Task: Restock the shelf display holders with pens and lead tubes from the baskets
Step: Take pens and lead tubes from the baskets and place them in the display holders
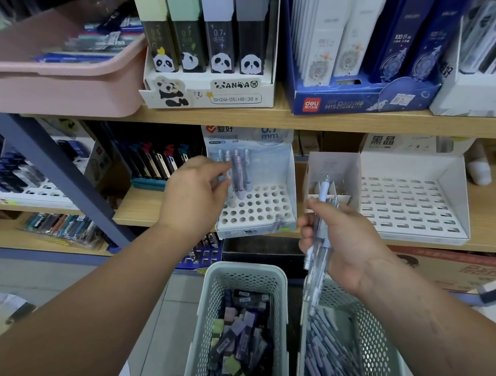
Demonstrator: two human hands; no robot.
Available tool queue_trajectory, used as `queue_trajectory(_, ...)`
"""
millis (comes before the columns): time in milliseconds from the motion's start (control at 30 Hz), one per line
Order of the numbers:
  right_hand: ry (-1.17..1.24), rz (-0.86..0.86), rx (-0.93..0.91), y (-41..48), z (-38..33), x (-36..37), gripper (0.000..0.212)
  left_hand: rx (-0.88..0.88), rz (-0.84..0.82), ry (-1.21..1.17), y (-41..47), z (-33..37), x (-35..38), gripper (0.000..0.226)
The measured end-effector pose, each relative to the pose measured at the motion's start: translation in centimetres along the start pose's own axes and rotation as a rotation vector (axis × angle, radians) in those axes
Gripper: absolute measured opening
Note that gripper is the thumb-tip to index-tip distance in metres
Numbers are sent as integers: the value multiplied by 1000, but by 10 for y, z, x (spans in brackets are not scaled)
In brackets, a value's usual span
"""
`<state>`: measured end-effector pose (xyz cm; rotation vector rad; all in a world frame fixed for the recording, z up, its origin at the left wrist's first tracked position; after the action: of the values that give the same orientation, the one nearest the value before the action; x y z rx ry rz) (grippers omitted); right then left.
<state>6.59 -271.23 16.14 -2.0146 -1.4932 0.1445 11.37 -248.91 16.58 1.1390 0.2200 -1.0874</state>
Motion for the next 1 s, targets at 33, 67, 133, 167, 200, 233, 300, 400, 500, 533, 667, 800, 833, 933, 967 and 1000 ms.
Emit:
queue_trajectory(33,47,-19,26,-2,-1,1,8,17,5,22,0,0,1,29)
queue_trajectory(67,82,-37,45,-3,-3,1,8,31,5,39,0,1,1,30)
queue_trajectory(133,115,-59,58,-5,-5,2,10,56,-3,71,-1,1,2,32)
queue_trajectory(167,119,-66,57,-6,-5,2,11,61,-12,85,-2,2,3,33)
queue_trajectory(200,118,-72,55,-6,-5,3,13,63,-24,96,-2,2,2,33)
queue_trajectory(233,115,-76,52,-7,-5,2,14,66,-32,104,-2,2,2,34)
queue_trajectory(300,109,-81,49,-7,-5,2,16,70,-33,125,-1,1,2,33)
queue_trajectory(400,112,-82,47,-6,-4,3,17,49,-58,164,0,0,3,36)
queue_trajectory(500,110,-90,42,-5,-5,3,16,41,-97,206,-1,-1,5,43)
queue_trajectory(533,108,-92,38,-5,-4,2,17,42,-114,224,-2,-1,6,45)
queue_trajectory(667,124,-99,30,-4,-5,1,19,31,-173,270,-4,-1,8,52)
queue_trajectory(800,166,-108,24,-5,-7,3,20,15,-134,209,-3,10,-2,52)
queue_trajectory(833,178,-109,22,-5,-7,4,20,15,-118,155,-3,16,-4,42)
queue_trajectory(933,198,-122,-3,-5,-8,5,21,-140,-252,-117,-13,45,-3,18)
queue_trajectory(967,195,-126,-12,-6,-9,6,21,-257,-366,-227,-18,54,0,26)
queue_trajectory(1000,191,-128,-19,-6,-9,7,21,-378,-487,-327,-25,62,3,29)
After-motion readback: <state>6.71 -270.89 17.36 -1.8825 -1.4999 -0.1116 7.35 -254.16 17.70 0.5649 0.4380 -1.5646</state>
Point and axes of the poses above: each hand's wrist, its own y-axis towards the middle knuckle, its own x-axis out of the palm, z = x × y, the point moved 1 cm from there along y, towards the middle knuckle, and after that the axes turned 8 degrees about z, right-handed, at the moved point
